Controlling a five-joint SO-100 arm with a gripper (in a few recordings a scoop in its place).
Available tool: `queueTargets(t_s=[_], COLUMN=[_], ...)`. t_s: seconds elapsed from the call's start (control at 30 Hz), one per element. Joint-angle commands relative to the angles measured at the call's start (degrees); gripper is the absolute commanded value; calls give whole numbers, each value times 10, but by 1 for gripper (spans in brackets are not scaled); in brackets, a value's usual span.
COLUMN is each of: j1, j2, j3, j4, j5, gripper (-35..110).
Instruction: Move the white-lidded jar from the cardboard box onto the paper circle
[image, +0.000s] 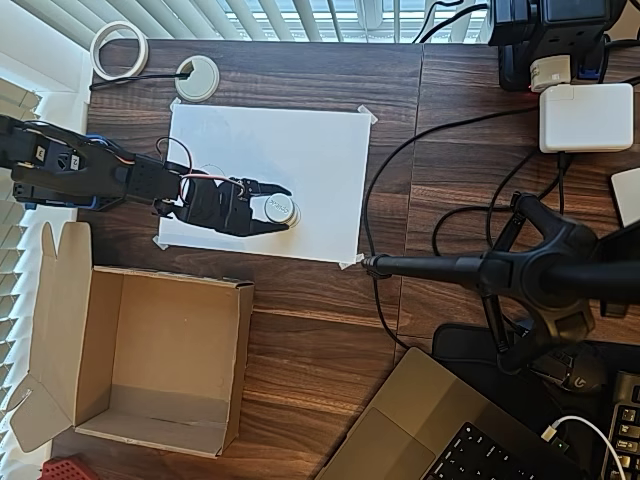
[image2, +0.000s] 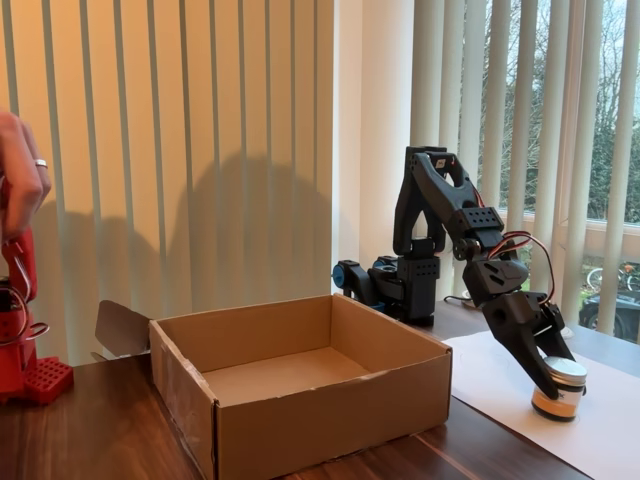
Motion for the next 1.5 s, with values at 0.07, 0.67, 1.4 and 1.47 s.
queueTargets(t_s=[0.07,0.67,1.4,1.47], j1=[6,12,23,18], j2=[13,7,295,343], j3=[-41,-50,14,46], j4=[-6,-6,-75,-75], j5=[-4,-12,104,148], gripper=[5,29,47,47])
